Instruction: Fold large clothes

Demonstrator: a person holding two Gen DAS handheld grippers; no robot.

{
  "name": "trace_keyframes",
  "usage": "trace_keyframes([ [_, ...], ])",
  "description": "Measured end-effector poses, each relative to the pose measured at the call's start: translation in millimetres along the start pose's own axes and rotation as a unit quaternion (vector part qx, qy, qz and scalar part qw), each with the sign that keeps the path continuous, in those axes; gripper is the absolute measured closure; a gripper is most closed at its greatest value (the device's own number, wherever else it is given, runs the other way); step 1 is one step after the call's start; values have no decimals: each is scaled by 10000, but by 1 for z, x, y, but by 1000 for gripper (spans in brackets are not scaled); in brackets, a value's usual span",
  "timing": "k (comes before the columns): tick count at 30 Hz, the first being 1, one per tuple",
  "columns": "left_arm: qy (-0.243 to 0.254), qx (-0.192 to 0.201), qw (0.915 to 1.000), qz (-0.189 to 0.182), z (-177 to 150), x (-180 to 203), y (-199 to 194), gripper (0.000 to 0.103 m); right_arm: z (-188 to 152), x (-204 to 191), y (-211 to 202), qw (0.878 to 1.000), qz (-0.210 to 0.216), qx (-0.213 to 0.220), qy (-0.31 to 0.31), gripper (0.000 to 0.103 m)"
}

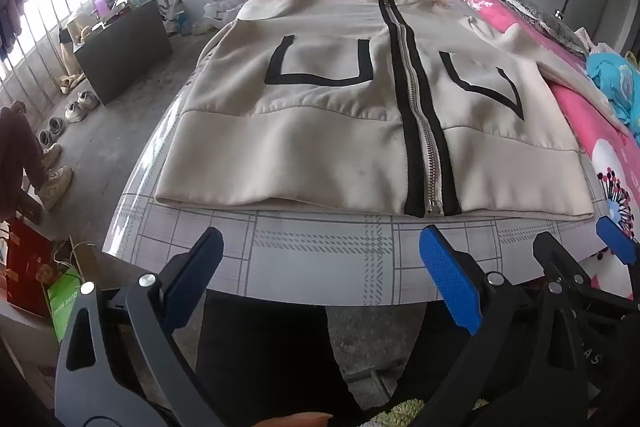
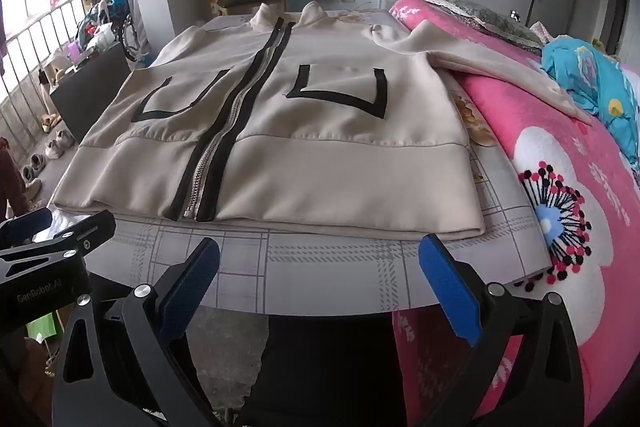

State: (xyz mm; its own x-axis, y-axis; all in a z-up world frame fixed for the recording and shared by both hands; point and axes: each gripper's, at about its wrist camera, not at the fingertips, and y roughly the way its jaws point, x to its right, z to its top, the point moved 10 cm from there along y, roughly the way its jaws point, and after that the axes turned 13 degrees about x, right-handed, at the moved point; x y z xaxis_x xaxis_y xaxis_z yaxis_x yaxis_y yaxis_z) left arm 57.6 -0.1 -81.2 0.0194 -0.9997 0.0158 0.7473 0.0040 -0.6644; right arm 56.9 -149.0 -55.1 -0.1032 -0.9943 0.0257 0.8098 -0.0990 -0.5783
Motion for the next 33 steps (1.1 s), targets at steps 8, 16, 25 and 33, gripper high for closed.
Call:
trace_keyframes([
  [8, -5, -12, 10000, -4, 0, 0, -1, 8, 1, -1, -1, 10000, -36, -16, 23, 6],
  [16, -24, -14, 10000, -11, 0, 0, -1, 8, 2, -5, -1, 10000, 4, -30, -9, 6],
  [25, -21, -12, 10000, -7, 2, -9, 1, 8, 5, -9, -2, 10000, -21, -49, -84, 6],
  [33, -41, -14, 10000, -11, 1, -9, 1, 8, 5, -6, -1, 9999, -56, -58, -84, 6],
])
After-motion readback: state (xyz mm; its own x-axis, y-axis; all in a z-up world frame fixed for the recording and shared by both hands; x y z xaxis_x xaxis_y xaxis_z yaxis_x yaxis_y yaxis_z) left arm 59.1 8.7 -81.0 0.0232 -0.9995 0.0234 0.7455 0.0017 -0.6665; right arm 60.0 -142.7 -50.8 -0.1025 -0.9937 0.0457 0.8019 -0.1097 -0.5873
